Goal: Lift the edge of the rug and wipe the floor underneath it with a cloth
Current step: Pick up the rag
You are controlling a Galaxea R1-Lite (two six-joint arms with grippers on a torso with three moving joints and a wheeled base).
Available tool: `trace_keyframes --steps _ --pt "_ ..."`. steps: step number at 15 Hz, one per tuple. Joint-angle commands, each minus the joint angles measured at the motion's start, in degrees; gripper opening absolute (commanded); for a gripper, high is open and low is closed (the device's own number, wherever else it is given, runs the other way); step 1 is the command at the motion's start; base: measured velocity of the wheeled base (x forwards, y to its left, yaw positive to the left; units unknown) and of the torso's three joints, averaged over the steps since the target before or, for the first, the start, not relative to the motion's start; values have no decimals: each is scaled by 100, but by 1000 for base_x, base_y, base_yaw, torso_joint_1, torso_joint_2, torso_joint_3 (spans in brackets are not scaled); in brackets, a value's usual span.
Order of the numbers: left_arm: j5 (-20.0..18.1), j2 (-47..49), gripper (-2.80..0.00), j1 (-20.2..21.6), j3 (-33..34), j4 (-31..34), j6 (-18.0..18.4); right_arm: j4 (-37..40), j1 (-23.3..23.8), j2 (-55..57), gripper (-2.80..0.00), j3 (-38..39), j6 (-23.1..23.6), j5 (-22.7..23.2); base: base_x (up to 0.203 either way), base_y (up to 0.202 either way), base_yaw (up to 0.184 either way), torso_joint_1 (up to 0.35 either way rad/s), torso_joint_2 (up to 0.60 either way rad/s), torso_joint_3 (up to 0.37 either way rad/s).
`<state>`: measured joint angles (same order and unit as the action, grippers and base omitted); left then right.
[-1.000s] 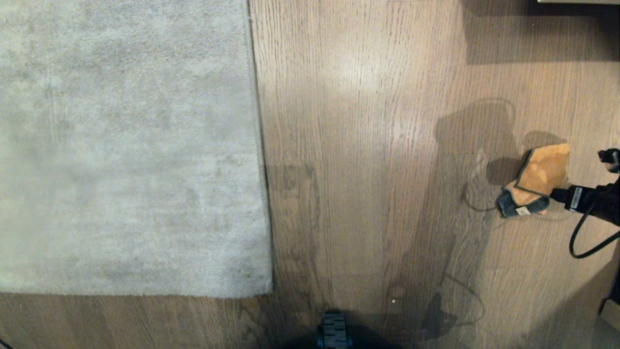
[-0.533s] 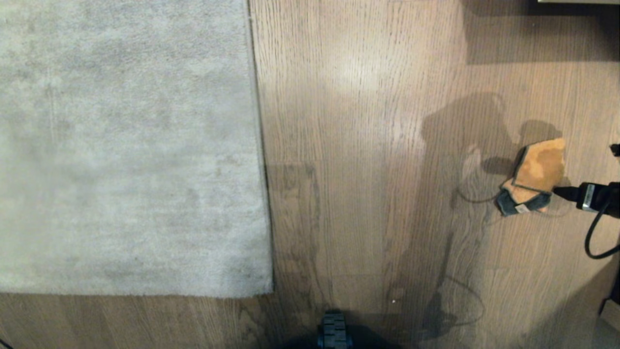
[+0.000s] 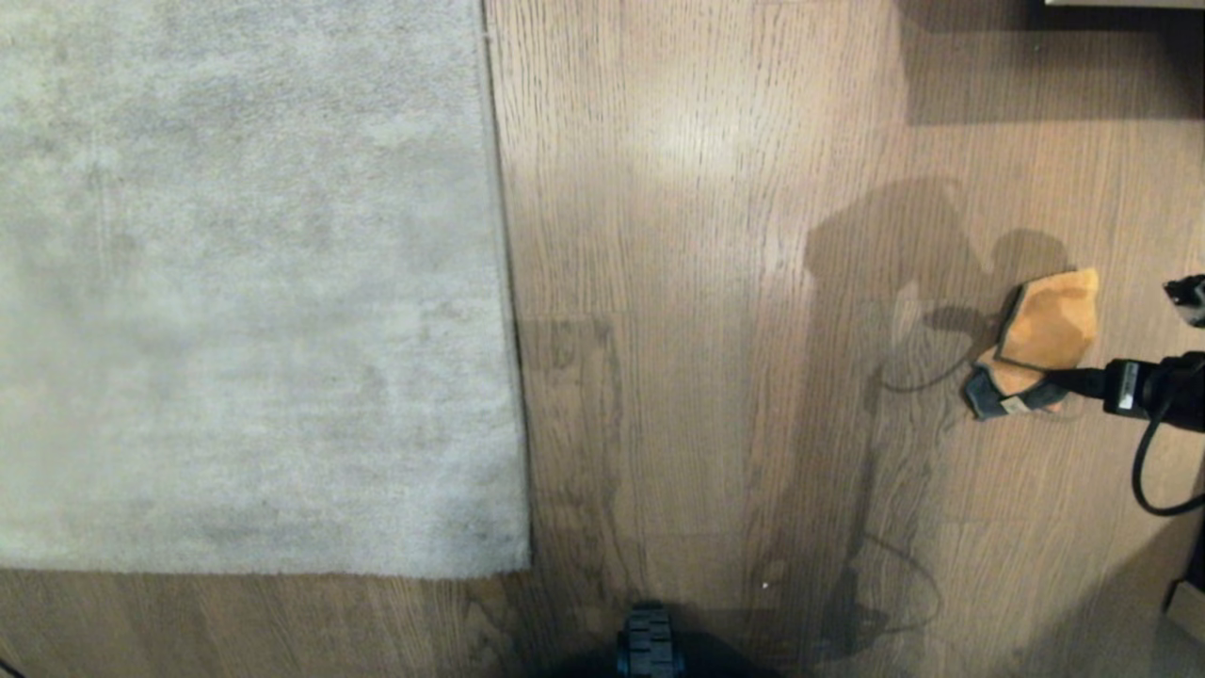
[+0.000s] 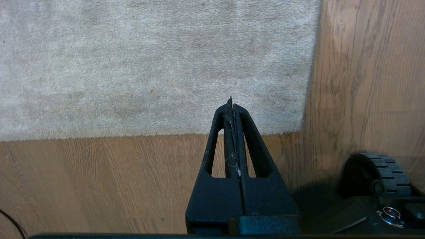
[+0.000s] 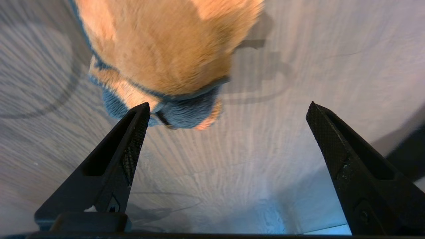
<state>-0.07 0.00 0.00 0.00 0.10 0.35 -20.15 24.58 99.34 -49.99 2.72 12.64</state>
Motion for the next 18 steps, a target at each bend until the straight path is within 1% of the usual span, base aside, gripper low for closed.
trace_keyframes --steps 1,4,7,11,15,16,18 --pt "-1 0 -280 0 0 -1 0 -174 -183 359 0 -25 8 2 0 0 0 0 0 0" --pt "-1 0 -280 0 0 -1 0 -833 -334 833 0 -80 12 -7 0 0 0 0 0 0" --pt "-1 0 -280 0 0 -1 0 -903 -340 984 0 -219 -8 -13 0 0 0 0 0 0" --pt "-1 0 -280 0 0 -1 0 -1212 -346 1202 0 -384 0 -25 0 0 0 0 0 0" --pt "-1 0 -280 0 0 -1 0 -1276 -339 1333 0 -617 1 -78 0 0 0 0 0 0" --pt "-1 0 -280 0 0 -1 0 -1334 -339 1333 -280 -617 9 -78 0 0 0 0 0 0" --pt "-1 0 -280 0 0 -1 -2 -1385 -346 1318 -280 -617 9 -78 0 0 0 0 0 0"
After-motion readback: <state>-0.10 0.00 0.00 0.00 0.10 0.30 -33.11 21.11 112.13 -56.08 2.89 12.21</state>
